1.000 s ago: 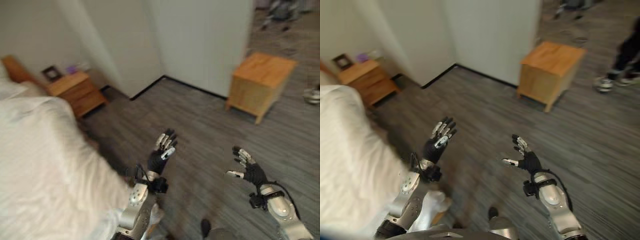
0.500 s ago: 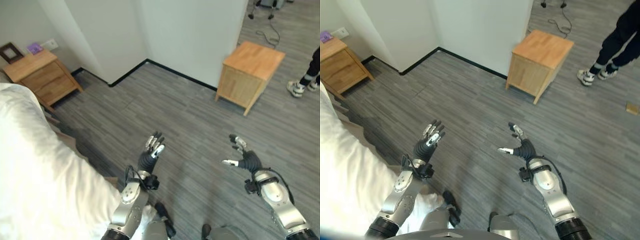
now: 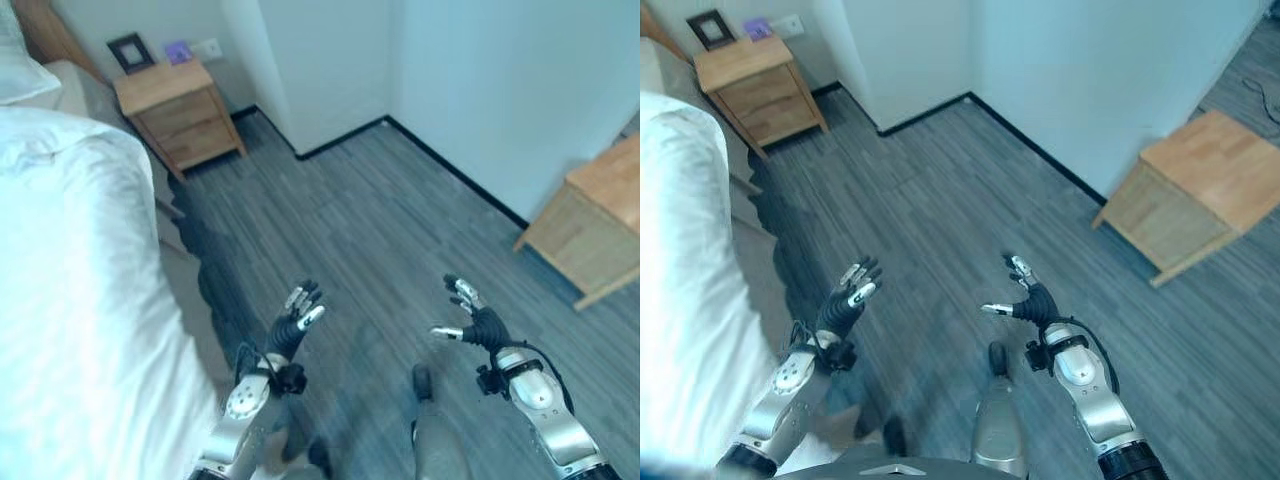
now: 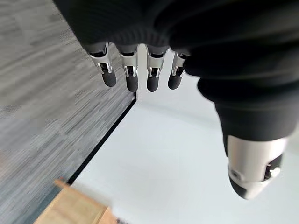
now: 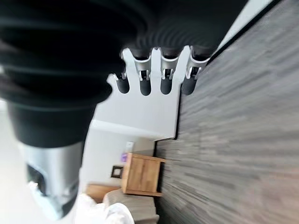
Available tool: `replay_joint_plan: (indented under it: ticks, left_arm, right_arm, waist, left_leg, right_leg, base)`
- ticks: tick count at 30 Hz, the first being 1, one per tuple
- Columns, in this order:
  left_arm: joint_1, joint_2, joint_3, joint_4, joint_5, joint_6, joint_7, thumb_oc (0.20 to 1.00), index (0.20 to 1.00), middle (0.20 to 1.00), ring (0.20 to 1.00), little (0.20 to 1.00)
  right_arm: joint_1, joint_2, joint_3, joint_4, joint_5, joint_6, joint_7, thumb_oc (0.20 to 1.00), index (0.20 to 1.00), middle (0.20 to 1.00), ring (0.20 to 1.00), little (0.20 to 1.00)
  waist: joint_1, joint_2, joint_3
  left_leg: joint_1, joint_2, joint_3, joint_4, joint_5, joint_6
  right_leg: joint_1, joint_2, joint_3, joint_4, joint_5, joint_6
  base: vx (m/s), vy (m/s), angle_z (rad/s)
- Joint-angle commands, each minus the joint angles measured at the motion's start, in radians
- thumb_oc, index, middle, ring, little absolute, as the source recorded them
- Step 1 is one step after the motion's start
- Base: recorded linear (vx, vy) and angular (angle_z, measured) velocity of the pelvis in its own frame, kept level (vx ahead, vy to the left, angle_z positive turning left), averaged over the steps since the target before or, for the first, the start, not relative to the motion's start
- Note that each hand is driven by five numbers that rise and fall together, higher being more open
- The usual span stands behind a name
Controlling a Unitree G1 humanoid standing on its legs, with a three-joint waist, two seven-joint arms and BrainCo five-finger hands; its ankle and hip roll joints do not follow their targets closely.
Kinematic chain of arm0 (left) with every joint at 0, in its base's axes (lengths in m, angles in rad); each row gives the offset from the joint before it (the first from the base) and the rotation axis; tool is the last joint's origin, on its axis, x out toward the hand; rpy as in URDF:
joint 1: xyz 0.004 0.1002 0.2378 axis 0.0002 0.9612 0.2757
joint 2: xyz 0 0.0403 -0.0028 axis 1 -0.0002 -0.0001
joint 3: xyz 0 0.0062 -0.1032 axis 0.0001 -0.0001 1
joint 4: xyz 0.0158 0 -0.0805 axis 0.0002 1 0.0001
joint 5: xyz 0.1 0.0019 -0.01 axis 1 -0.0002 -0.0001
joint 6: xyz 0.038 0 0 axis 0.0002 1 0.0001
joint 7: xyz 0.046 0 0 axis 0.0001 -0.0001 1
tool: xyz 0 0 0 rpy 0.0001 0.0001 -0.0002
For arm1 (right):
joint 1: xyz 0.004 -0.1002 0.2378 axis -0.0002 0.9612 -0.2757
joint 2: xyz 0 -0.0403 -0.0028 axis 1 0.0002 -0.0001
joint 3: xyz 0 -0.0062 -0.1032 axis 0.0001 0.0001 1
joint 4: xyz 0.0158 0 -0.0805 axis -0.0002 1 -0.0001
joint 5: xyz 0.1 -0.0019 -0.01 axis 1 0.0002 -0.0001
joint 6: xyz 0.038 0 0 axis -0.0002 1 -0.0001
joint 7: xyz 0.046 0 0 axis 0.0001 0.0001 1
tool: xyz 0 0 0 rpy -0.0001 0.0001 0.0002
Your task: Making the bed.
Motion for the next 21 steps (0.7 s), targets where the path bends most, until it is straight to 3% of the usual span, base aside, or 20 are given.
replay_joint_plan:
  ticks: [1, 2, 3, 4, 6, 7, 10, 11, 12, 14, 15, 17, 18, 19, 20, 21]
  left_arm:
    - [-0.070, -0.023, 0.018, -0.065, -0.007, -0.055, -0.021, 1.000, 1.000, 1.000, 1.000, 1.000]
    - [-0.070, -0.023, 0.018, -0.065, -0.007, -0.055, -0.021, 1.000, 1.000, 1.000, 1.000, 1.000]
    - [-0.070, -0.035, 0.016, -0.060, -0.023, -0.051, -0.019, 1.000, 1.000, 1.000, 1.000, 1.000]
    - [-0.070, -0.035, 0.016, -0.060, -0.023, -0.051, -0.019, 1.000, 1.000, 1.000, 1.000, 1.000]
    - [-0.054, -0.036, 0.028, -0.062, -0.027, -0.046, -0.018, 1.000, 1.000, 1.000, 1.000, 1.000]
    - [-0.028, -0.038, 0.045, -0.063, -0.038, -0.041, -0.025, 1.000, 1.000, 1.000, 1.000, 1.000]
    - [-0.003, -0.042, 0.058, -0.061, -0.033, -0.035, -0.023, 1.000, 1.000, 1.000, 1.000, 1.000]
    - [0.012, -0.046, 0.065, -0.054, -0.021, -0.031, -0.024, 1.000, 1.000, 1.000, 1.000, 1.000]
    - [0.026, -0.048, 0.082, -0.055, -0.003, -0.031, -0.017, 1.000, 1.000, 1.000, 1.000, 1.000]
    - [0.036, -0.047, 0.091, -0.063, 0.008, -0.034, -0.009, 1.000, 1.000, 1.000, 1.000, 1.000]
    - [0.060, -0.030, 0.137, -0.097, 0.072, -0.043, 0.033, 1.000, 1.000, 1.000, 1.000, 1.000]
    - [0.073, -0.014, 0.176, -0.119, 0.126, -0.047, 0.053, 1.000, 1.000, 1.000, 1.000, 1.000]
    - [0.080, 0.017, 0.213, -0.148, 0.207, -0.050, 0.086, 1.000, 1.000, 1.000, 1.000, 1.000]
    - [0.061, 0.056, 0.231, -0.150, 0.273, -0.051, 0.096, 1.000, 1.000, 1.000, 1.000, 1.000]
    - [0.035, 0.087, 0.236, -0.151, 0.326, -0.054, 0.117, 1.000, 1.000, 1.000, 1.000, 1.000]
    - [0.026, 0.103, 0.238, -0.158, 0.354, -0.057, 0.119, 1.000, 1.000, 1.000, 1.000, 1.000]
  right_arm:
    - [-0.055, -0.036, -0.029, -0.073, -0.008, -0.050, -0.002, 1.000, 1.000, 1.000, 1.000, 1.000]
    - [-0.055, -0.037, -0.030, -0.072, -0.008, -0.051, -0.002, 1.000, 1.000, 1.000, 1.000, 1.000]
    - [-0.058, -0.052, -0.034, -0.067, -0.002, -0.049, -0.008, 1.000, 1.000, 1.000, 1.000, 1.000]
    - [-0.059, -0.052, -0.034, -0.066, -0.002, -0.050, -0.008, 1.000, 1.000, 1.000, 1.000, 1.000]
    - [-0.059, -0.060, -0.037, -0.064, -0.006, -0.044, -0.012, 1.000, 1.000, 1.000, 1.000, 1.000]
    - [-0.051, -0.060, -0.045, -0.067, -0.017, -0.035, -0.011, 1.000, 1.000, 1.000, 1.000, 1.000]
    - [-0.041, -0.060, -0.057, -0.070, -0.026, -0.029, -0.012, 1.000, 1.000, 1.000, 1.000, 1.000]
    - [-0.030, -0.058, -0.071, -0.066, -0.033, -0.026, -0.019, 1.000, 1.000, 1.000, 1.000, 1.000]
    - [-0.021, -0.050, -0.089, -0.049, -0.035, -0.021, -0.037, 1.000, 1.000, 1.000, 1.000, 1.000]
    - [-0.018, -0.043, -0.094, -0.043, -0.035, -0.018, -0.045, 1.000, 1.000, 1.000, 1.000, 1.000]
    - [-0.009, -0.033, -0.121, -0.043, -0.050, -0.014, -0.075, 1.000, 1.000, 1.000, 1.000, 1.000]
    - [0.004, -0.029, -0.149, -0.050, -0.081, -0.013, -0.091, 1.000, 1.000, 1.000, 1.000, 1.000]
    - [0.024, -0.015, -0.184, -0.064, -0.150, -0.004, -0.121, 1.000, 1.000, 1.000, 1.000, 1.000]
    - [0.028, -0.012, -0.199, -0.069, -0.192, -0.005, -0.126, 1.000, 1.000, 1.000, 1.000, 1.000]
    - [0.011, -0.014, -0.202, -0.067, -0.227, -0.003, -0.140, 1.000, 1.000, 1.000, 1.000, 1.000]
    - [-0.002, -0.020, -0.203, -0.088, -0.254, -0.006, -0.139, 1.000, 1.000, 1.000, 1.000, 1.000]
  waist:
    - [-0.021, -0.021, 0.042]
    - [-0.029, -0.019, 0.042]
    - [-0.021, -0.033, 0.061]
    - [-0.026, -0.030, 0.065]
    - [-0.026, -0.037, 0.073]
    - [-0.021, -0.031, 0.067]
    - [-0.005, -0.026, 0.052]
    - [0.007, -0.010, 0.038]
    - [0.017, 0.000, 0.030]
    - [0.020, -0.001, 0.026]
    - [0.023, 0.002, 0.013]
    - [0.020, 0.013, -0.015]
    - [0.039, -0.010, -0.032]
    - [0.047, -0.029, -0.035]
    - [0.038, -0.046, -0.025]
    - [0.025, -0.045, -0.018]
  left_leg:
    - [-0.074, -0.006, 0.020, 0.241, 0.009, -0.063]
    - [-0.085, -0.001, 0.010, 0.256, 0.003, -0.065]
    - [-0.137, 0.043, 0.069, 0.394, 0.061, -0.078]
    - [-0.143, 0.050, 0.061, 0.408, 0.056, -0.080]
    - [-0.160, 0.099, 0.160, 0.467, 0.086, -0.082]
    - [-0.179, 0.106, 0.240, 0.422, 0.083, -0.077]
    - [-0.208, 0.070, 0.253, 0.335, 0.072, -0.069]
    - [-0.234, 0.073, 0.268, 0.220, 0.137, -0.084]
    - [-0.264, 0.122, 0.319, 0.125, 0.211, -0.100]
    - [-0.267, 0.140, 0.340, 0.082, 0.232, -0.101]
    - [-0.265, 0.189, 0.400, 0.035, 0.281, -0.116]
    - [-0.237, 0.195, 0.418, 0.019, 0.298, -0.122]
    - [-0.211, 0.181, 0.467, 0.031, 0.308, -0.095]
    - [-0.188, 0.158, 0.488, 0.031, 0.276, -0.065]
    - [-0.155, 0.125, 0.495, 0.029, 0.234, -0.033]
    - [-0.117, 0.101, 0.493, 0.024, 0.197, -0.010]
  right_leg:
    - [0.144, -0.057, -0.025, -0.045, -0.025, 0.049]
    - [0.147, -0.056, -0.034, -0.047, -0.024, 0.048]
    - [0.214, -0.073, -0.080, -0.071, -0.045, 0.020]
    - [0.220, -0.069, -0.087, -0.075, -0.044, 0.018]
    - [0.277, -0.068, -0.121, -0.098, -0.067, -0.001]
    - [0.321, -0.062, -0.148, -0.119, -0.085, -0.001]
    - [0.341, -0.067, -0.171, -0.136, -0.091, 0.013]
    - [0.364, -0.061, -0.199, -0.153, -0.101, 0.029]
    - [0.401, -0.059, -0.240, -0.166, -0.119, 0.048]
    - [0.417, -0.064, -0.255, -0.169, -0.125, 0.053]
    - [0.462, -0.071, -0.284, -0.162, -0.144, 0.074]
    - [0.485, -0.065, -0.277, -0.156, -0.164, 0.083]
    - [0.491, -0.094, -0.269, -0.056, -0.186, 0.086]
    - [0.456, -0.114, -0.272, 0.083, -0.185, 0.104]
    - [0.374, -0.148, -0.258, 0.250, -0.105, 0.141]
    - [0.292, -0.167, -0.238, 0.383, -0.034, 0.152]
  base:
    - [0.09, -0.187, 0.37]
    - [0.18, -0.347, 0.57]
    - [0.07, -0.177, 0.81]
    - [0.12, -0.231, 0.90]
    - [0.16, -0.139, 0.54]
    - [0.18, -0.092, 0.24]
    - [0.21, 0.032, 0.32]
    - [0.40, 0.178, 0.30]
    - [0.45, 0.197, 0.45]
    - [0.36, 0.140, 0.57]
    - [0.51, 0.164, 0.27]
    - [0.62, 0.201, -0.04]
    - [0.60, 0.231, -0.06]
    - [0.63, 0.268, -0.07]
    - [0.48, 0.237, 0.24]
    - [0.51, 0.164, 0.50]
